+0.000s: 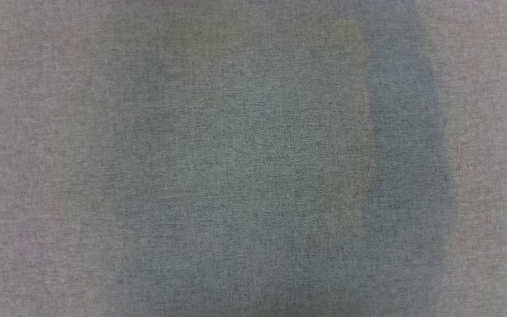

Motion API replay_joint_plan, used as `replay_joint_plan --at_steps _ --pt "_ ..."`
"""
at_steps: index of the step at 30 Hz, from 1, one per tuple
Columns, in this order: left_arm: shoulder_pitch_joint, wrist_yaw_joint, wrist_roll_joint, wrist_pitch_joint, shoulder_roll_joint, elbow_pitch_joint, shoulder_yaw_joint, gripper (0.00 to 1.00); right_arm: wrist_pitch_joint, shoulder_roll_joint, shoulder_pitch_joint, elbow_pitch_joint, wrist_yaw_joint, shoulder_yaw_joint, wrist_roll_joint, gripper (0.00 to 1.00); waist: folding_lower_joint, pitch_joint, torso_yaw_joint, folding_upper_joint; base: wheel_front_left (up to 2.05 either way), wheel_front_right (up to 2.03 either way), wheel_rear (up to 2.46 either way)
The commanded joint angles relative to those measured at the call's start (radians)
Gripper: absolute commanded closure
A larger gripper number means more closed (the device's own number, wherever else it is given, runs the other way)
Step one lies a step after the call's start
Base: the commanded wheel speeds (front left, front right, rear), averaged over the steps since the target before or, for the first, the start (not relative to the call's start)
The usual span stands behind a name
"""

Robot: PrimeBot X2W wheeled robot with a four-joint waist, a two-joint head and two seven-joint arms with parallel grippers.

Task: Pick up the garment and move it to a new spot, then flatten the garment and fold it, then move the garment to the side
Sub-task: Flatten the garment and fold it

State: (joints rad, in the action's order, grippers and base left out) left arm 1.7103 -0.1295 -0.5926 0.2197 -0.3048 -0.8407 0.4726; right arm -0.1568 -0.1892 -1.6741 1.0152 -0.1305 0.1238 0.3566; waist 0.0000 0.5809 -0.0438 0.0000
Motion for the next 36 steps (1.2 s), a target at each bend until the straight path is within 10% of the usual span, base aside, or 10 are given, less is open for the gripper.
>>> replay_joint_plan --at_steps 1,36 --pt "-0.045 -0.001 -0.006 0.013 0.002 -0.003 0.010 1.00 -0.015 0.007 0.041 0.013 0.000 0.010 0.015 1.00 0.0000 -0.002 0.002 0.0000 0.00 0.00 0.00" --pt "-1.718 0.200 0.015 0.047 0.114 0.759 -0.223 1.00 -0.079 0.014 1.355 -0.382 0.000 0.088 0.310 1.00 0.0000 -0.411 0.041 0.0000 0.00 0.00 0.00"
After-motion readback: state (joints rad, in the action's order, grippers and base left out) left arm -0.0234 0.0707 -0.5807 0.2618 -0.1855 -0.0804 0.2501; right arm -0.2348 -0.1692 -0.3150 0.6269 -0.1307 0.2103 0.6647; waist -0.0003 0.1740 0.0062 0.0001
